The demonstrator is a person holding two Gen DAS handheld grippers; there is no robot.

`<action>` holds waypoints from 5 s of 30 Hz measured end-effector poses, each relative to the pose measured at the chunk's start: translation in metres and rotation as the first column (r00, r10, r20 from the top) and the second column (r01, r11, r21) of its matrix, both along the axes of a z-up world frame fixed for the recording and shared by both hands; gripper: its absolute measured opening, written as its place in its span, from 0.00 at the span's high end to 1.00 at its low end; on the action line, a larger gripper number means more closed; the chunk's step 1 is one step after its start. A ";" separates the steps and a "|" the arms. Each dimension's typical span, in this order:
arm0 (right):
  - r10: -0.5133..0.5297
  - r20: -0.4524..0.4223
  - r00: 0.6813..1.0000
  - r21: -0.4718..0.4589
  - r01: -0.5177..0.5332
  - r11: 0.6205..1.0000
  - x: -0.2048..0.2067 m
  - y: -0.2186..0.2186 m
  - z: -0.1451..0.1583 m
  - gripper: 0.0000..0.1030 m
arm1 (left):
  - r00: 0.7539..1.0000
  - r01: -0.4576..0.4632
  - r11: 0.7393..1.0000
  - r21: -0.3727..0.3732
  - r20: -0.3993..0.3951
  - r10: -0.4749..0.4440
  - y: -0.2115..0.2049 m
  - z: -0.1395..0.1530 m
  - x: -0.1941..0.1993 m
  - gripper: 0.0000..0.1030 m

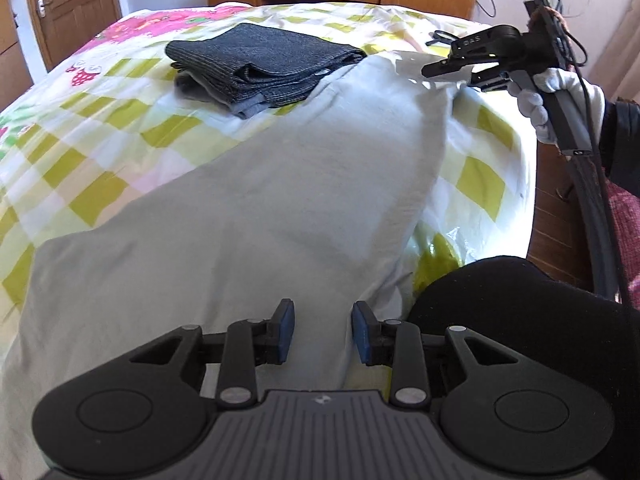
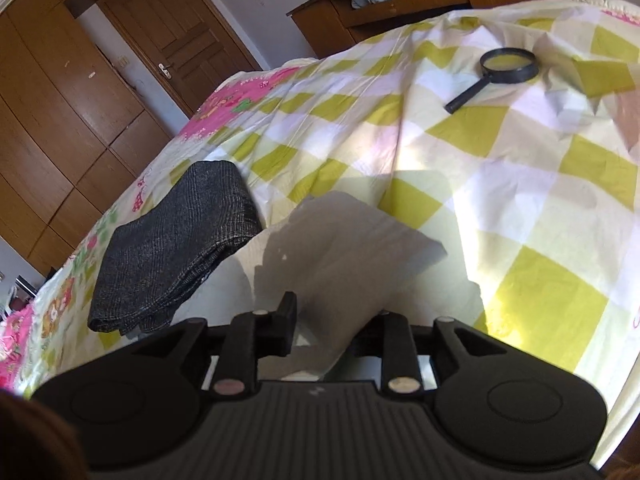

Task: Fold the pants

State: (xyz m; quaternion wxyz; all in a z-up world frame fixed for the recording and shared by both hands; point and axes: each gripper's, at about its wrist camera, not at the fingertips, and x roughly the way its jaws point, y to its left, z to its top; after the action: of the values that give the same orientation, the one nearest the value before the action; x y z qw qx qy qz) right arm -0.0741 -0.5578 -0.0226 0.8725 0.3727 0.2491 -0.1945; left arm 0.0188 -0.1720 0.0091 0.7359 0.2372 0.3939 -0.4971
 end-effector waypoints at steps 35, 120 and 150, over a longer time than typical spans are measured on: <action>0.761 -0.612 0.214 -0.318 -0.948 0.010 0.191 0.194 0.016 0.88 | 0.983 0.138 0.990 0.041 0.114 -0.142 -0.033 -0.004 0.128 0.54; 0.054 0.051 0.997 0.178 -0.062 0.982 -0.025 0.013 -0.012 0.64 | 0.990 0.063 0.998 0.025 0.123 -0.065 -0.057 -0.002 0.041 0.73; -0.128 0.274 0.953 0.076 0.111 0.991 0.018 -0.003 0.039 0.97 | 0.998 -0.031 0.995 -0.091 0.058 0.036 -0.062 -0.020 0.025 0.69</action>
State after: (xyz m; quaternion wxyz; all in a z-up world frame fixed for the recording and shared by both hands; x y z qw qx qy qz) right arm -0.0565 -0.5609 0.0162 0.8740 0.4365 0.1067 -0.1851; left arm 0.0441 -0.2344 -0.0108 0.7655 0.2116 0.3529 -0.4946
